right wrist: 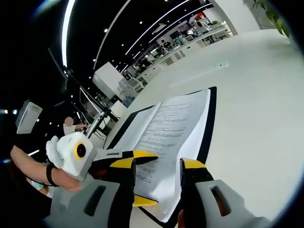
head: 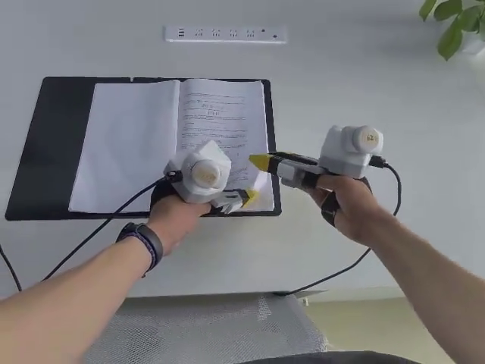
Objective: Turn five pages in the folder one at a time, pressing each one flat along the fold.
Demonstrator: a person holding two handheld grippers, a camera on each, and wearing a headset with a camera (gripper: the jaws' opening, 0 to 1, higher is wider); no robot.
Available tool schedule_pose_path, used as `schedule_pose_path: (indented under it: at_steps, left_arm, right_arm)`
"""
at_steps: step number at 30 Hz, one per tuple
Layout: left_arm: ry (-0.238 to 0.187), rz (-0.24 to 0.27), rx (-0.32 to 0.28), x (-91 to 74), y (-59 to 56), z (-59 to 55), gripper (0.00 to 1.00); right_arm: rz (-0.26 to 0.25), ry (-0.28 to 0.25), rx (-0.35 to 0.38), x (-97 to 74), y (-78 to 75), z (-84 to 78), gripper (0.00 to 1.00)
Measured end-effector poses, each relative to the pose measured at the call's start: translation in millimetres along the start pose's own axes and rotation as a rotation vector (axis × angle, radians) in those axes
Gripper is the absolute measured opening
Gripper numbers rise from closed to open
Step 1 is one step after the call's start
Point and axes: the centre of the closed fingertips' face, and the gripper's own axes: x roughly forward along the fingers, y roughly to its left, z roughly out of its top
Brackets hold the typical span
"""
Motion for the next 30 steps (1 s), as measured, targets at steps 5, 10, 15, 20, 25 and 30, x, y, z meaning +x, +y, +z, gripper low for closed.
schedule_pose_path:
  at_steps: [5, 10, 15, 20, 25, 30]
  left_arm:
    - [0.001, -0.001, -0.001, 0.5, 0.4, -0.1, 0.56]
    - [0.002, -0.007, -0.006, -0.5, 0.3, 0.4, 0.56]
    - [0.021, -0.028, -0.006, -1.6, -2.2, 0.2, 0.59]
    - [0.034, -0.025, -0.018, -11.5, -1.8, -1.7, 0.63]
    - [0.019, -0.026, -0.026, -25.2, 0.6, 3.5, 0.66]
    - [0.002, -0.014, -0.012, -37.9, 5.9, 11.7, 0.7]
  right_arm:
    - [0.015, 0.033, -0.013, 5.8, -0.8, -2.0, 0.33]
    - [0.028, 0.027, -0.003, 7.5, 1.8, -1.6, 0.22]
    - [0.042, 0.013, 0.04, 7.6, 0.8, -1.9, 0.07]
    - [0.073, 0.008, 0.02, 9.4, 14.2, 6.3, 0.01]
    - [0.099, -0.002, -0.006, 13.7, 28.4, 12.3, 0.0]
    - [0.109, -0.015, -0.026, 15.8, 38.5, 18.9, 0.0]
